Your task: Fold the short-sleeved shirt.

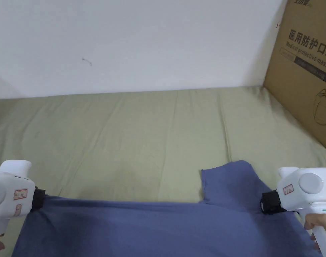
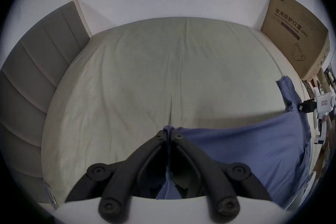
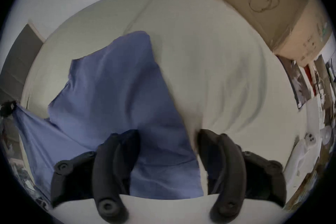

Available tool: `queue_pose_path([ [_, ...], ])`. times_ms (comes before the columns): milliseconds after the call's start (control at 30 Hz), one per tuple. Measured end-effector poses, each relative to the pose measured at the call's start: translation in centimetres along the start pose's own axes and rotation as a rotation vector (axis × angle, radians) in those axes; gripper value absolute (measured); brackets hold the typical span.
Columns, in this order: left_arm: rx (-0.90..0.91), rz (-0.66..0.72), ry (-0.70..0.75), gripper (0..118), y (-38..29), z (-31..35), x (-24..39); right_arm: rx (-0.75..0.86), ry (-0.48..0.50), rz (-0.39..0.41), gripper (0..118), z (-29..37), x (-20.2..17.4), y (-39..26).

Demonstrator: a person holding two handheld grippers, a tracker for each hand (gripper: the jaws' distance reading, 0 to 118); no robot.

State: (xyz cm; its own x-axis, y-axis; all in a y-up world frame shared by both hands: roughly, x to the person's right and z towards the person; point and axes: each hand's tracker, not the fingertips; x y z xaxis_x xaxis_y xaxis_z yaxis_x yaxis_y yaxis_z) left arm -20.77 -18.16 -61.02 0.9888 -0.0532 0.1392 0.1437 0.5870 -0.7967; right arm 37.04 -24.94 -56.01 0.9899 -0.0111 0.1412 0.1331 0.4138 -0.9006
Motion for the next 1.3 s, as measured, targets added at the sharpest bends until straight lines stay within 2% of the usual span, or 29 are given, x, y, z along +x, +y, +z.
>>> queue_pose_path([
  [33,0.000,-0.005,0.005,2,-0.1,0.2,0.1,-0.001,0.005,0.003,49,0.5,-0.1,0.1],
  [67,0.001,-0.005,0.009,2,-0.2,0.4,0.1,0.004,0.021,-0.009,23,0.9,-0.2,0.1],
  [100,0.002,-0.002,0.006,2,-0.3,0.9,0.3,0.005,0.072,-0.046,3,1.3,-0.3,0.2],
  [133,0.005,0.001,0.008,2,-0.4,1.2,0.3,0.011,0.081,-0.074,3,1.6,-0.4,0.1],
  [267,0.029,-0.001,0.027,2,-1.2,4.2,0.2,0.040,0.098,-0.058,3,5.0,-1.8,-1.0],
  [667,0.130,-0.022,0.066,2,-7.3,16.0,0.6,0.192,0.162,-0.106,3,17.8,-0.1,-7.3],
  [767,0.158,-0.017,0.075,2,-7.3,18.3,0.1,0.227,0.148,-0.089,3,20.9,0.1,-7.4],
  [833,0.184,-0.021,0.092,2,-6.4,19.7,-0.2,0.259,0.146,-0.110,3,23.1,0.2,-6.8],
  [900,0.237,0.005,0.114,2,-5.0,21.6,-0.4,0.311,0.191,-0.135,3,25.7,0.2,-5.6],
  [1067,0.288,0.047,0.137,2,0.5,24.3,-1.8,0.382,0.169,-0.095,3,32.2,-1.8,-2.1],
  [1300,0.395,0.047,0.231,2,10.7,29.0,-1.3,0.513,0.141,-0.096,3,38.8,-2.0,9.0],
])
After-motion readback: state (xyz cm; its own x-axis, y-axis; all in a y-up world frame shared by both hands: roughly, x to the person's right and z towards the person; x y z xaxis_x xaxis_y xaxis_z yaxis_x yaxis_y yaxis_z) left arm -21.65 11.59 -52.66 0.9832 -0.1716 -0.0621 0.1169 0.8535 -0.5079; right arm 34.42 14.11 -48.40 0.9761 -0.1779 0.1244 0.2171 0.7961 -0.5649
